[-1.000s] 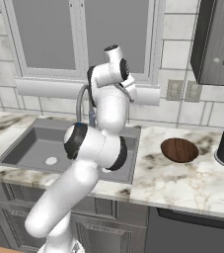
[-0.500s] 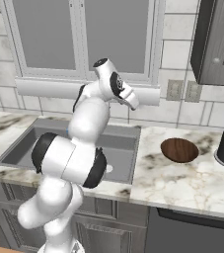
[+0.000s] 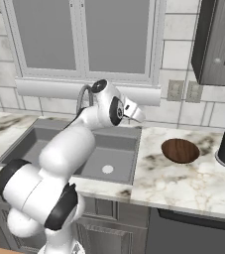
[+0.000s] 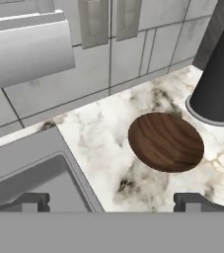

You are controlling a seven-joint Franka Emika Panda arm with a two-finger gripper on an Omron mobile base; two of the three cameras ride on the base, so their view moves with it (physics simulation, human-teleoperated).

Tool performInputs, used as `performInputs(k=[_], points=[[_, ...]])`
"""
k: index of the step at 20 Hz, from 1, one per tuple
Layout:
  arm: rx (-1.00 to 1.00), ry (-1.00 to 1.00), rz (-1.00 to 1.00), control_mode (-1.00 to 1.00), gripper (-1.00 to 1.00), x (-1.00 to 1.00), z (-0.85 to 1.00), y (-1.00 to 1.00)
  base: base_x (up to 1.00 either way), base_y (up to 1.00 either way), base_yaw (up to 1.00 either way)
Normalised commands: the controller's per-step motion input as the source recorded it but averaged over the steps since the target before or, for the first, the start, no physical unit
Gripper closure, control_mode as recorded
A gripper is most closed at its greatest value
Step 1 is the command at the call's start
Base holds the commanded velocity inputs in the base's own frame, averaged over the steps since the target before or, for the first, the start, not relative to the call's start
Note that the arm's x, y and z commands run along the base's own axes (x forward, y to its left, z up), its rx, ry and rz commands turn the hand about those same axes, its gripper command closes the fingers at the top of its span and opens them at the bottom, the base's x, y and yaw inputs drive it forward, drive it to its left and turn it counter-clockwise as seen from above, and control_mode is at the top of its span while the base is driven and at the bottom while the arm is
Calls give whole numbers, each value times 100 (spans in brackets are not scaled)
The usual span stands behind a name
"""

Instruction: Rinse each bowl for a few seconds and place them down in the sink or on the counter.

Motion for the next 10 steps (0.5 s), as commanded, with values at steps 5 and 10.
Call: performInputs(k=[5,10], points=[[-9,2,13,-100,-100,-41,2,-15,0,0,0],[-15,7,9,-100,-100,-19,24,-1,0,0,0]])
